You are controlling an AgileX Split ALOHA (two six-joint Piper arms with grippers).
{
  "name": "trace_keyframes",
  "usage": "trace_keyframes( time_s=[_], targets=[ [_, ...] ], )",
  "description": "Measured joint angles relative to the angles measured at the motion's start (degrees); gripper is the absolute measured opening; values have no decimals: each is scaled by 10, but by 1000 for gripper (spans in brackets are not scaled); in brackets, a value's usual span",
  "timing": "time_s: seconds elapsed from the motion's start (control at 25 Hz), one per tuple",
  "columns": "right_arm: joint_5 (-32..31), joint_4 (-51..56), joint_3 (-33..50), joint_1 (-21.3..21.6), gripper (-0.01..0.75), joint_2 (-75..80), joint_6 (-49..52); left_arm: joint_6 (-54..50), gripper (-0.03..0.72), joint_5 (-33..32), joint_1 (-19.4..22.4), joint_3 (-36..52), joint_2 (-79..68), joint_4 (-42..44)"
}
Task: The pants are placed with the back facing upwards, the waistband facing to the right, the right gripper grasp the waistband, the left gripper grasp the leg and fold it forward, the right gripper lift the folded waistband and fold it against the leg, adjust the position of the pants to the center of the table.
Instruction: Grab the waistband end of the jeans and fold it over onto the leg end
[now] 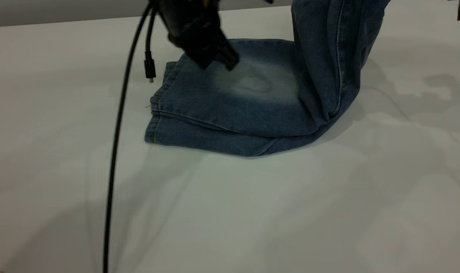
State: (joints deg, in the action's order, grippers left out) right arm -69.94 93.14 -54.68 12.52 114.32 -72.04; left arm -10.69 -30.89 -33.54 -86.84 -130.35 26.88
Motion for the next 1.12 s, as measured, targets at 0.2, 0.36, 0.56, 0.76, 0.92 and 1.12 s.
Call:
trace_keyframes(
  time_s=[0.2,0.36,0.56,0.76,0.92,1.12],
  targets=[
    [1,13,0,0,90,-25,12,211,169,-8,16,0,-14,-187],
    [1,25,0,-11,90,-57,12,344,185,6,8,0,-31,-303],
    [-1,26,0,-42,90,-72,11,437,199,28,-12,-1,-42,-397],
    [-1,22,0,-80,90,-72,10,464,207,41,-39,-1,-43,-421],
    [1,6,0,-80,90,-71,10,462,216,33,-32,-1,-38,-417],
    [-1,1,0,-80,90,-71,11,499,253,19,-18,-1,-5,-414]
  ],
)
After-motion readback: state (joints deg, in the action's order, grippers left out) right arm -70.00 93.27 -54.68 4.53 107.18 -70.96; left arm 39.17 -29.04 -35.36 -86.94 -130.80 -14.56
